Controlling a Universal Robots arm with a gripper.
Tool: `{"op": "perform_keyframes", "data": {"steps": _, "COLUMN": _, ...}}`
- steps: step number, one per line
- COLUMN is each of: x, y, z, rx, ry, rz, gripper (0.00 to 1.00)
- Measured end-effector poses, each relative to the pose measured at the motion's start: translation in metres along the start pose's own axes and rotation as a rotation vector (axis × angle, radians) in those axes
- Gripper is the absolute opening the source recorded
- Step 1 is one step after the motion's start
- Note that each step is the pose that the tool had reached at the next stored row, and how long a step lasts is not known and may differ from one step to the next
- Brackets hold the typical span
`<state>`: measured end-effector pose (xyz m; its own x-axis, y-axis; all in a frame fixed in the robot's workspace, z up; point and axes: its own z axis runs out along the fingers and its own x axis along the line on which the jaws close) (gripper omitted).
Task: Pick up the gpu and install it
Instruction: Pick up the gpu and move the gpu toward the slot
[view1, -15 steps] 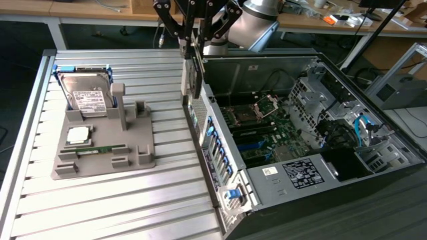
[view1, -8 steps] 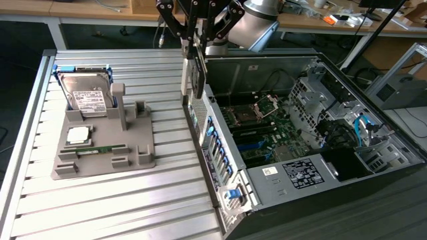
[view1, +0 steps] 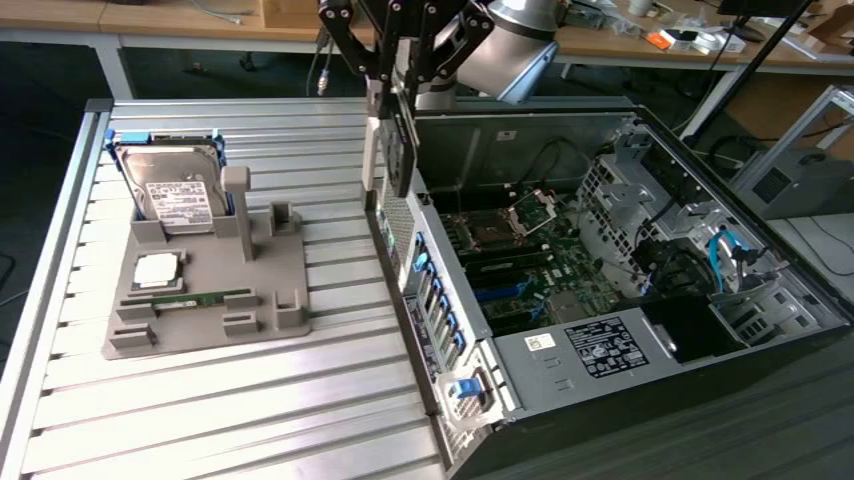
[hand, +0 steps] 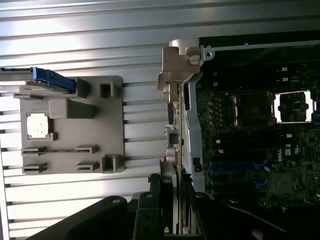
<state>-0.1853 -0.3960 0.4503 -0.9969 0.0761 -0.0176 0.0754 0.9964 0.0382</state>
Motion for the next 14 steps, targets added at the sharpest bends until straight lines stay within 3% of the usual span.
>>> {"op": "perform_keyframes", "data": {"steps": 14, "x": -0.0084, "y": -0.0002, "z": 0.0007, "rx": 0.0001, "ry": 0.0, "rz": 0.0, "gripper": 0.27}}
